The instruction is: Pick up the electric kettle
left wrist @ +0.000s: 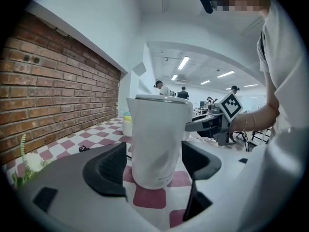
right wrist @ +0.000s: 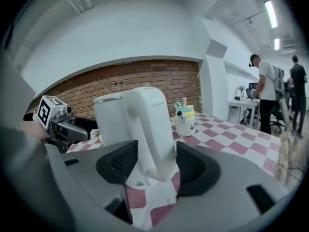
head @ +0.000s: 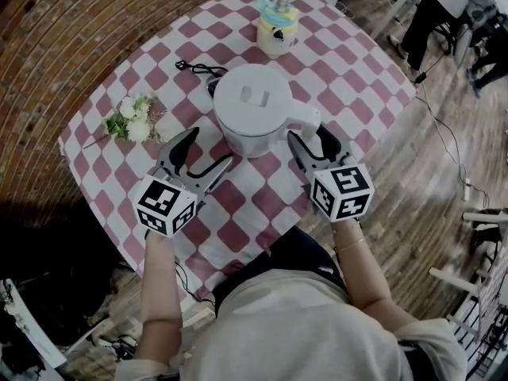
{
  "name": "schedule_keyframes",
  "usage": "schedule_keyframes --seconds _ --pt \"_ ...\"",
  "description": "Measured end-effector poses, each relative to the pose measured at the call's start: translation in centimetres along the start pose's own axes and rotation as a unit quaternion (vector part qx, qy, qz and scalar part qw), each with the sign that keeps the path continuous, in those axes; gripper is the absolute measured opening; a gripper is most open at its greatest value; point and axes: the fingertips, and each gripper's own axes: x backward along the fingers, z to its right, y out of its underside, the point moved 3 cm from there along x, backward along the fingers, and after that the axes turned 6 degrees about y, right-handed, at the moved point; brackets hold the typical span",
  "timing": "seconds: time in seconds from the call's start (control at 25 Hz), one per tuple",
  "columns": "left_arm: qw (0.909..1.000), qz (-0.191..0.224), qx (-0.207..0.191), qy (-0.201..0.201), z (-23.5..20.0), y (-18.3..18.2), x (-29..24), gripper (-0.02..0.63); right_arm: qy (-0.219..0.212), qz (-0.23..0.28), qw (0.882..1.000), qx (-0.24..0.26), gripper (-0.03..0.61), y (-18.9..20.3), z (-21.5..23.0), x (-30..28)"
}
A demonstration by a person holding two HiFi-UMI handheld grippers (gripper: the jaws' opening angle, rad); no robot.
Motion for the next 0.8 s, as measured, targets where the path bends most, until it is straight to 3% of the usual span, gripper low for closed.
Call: schedule_keyframes --seconds 0.2,0.8 --pt "0.9983 -0.032 0.002 0.05 -0.2 0.8 -1.5 0.376 0.012 -0.001 1.0 0.023 0.202 0.1 0.6 -1.1" --pt "0.9913 -0.081 -0.013 0.103 -1.4 1.6 -4.4 0.4 -0.01 -0.008 0.998 0.055 0.158 -0.7 1.9 -3.7"
